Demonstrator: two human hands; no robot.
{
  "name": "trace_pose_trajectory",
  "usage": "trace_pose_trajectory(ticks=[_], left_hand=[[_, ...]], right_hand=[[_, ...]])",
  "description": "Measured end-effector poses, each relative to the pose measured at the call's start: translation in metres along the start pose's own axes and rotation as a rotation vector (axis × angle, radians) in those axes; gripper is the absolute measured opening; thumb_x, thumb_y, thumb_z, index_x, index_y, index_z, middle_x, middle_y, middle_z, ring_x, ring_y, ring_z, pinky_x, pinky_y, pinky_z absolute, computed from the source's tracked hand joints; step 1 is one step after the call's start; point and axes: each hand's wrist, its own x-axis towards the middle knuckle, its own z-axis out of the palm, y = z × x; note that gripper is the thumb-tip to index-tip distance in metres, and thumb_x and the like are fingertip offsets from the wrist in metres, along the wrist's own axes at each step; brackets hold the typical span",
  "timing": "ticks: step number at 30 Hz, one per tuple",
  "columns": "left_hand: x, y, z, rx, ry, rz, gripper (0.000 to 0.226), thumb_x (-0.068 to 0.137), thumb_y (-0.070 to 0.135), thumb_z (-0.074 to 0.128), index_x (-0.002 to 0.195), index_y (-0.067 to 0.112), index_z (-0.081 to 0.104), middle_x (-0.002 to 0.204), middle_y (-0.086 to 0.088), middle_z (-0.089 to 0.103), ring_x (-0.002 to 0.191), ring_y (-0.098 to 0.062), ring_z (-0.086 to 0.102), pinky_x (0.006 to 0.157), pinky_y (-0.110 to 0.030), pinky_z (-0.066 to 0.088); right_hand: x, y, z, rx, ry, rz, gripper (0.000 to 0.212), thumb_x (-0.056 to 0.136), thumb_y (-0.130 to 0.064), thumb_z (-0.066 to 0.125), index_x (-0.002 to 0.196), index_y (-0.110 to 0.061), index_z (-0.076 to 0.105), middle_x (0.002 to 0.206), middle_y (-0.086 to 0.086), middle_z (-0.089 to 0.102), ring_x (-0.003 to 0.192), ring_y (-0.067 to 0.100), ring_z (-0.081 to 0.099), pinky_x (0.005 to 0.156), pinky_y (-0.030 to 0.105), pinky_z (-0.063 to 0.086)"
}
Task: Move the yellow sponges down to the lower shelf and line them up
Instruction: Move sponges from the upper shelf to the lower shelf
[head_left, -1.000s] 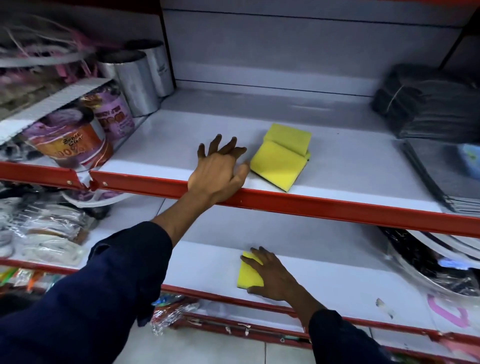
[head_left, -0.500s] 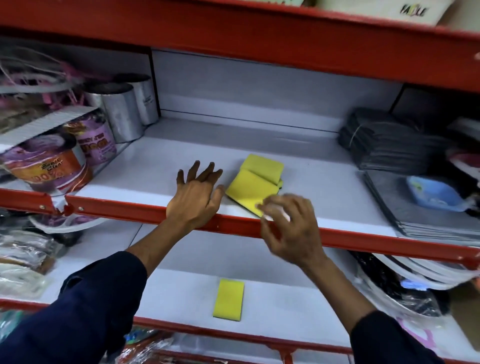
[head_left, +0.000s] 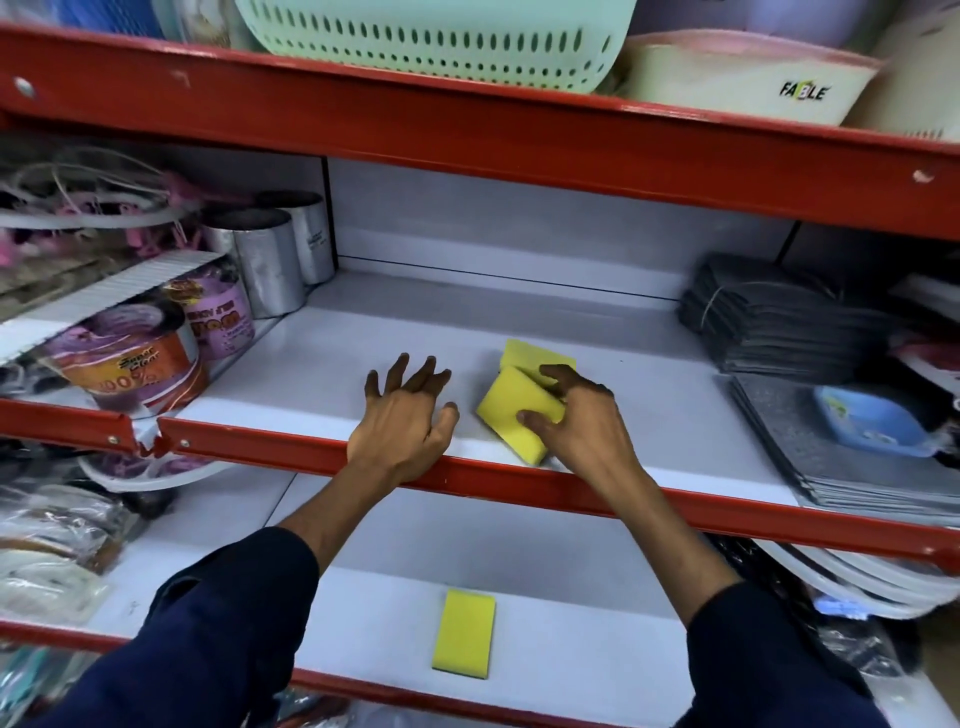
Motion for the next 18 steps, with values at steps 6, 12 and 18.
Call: trace_pose_trajectory(ticks=[6,12,18], left_hand=[[-0.001,0.000,0.001,0.013,0.004,0.007,0.069,0.089,0.050,0.019,0.151,0.025,0.039,0.165,0.001,0.028,0.155,-0.024,0.011,0.123,-0.060,0.008],[-0.002,0.001,0.002,0.021,0.020,0.019,0.065,0.089,0.047,0.025,0.148,0.026,0.043,0.163,-0.002,0.032,0.153,-0.028,0.016,0.121,-0.061,0.013],[-0.002,0.001,0.003,0.026,0.032,0.024,0.061,0.089,0.044,0.028,0.144,0.026,0.048,0.160,-0.004,0.038,0.151,-0.028,0.021,0.119,-0.060,0.017]], right_hand=[[-0.035,0.010,-0.031,0.251,0.192,-0.070,0.063,0.087,-0.029,0.060,0.144,-0.028,0.034,0.118,0.004,0.050,0.099,0.006,0.050,0.082,0.017,0.039],[-0.102,0.029,-0.033,0.405,0.335,-0.131,0.063,0.084,-0.017,0.051,0.143,-0.033,0.035,0.105,0.006,0.045,0.091,0.002,0.047,0.075,0.008,0.037],[-0.171,0.070,0.030,0.414,0.229,-0.144,0.047,0.087,-0.027,0.046,0.134,-0.029,0.044,0.102,0.005,0.044,0.098,-0.003,0.045,0.081,0.006,0.034]])
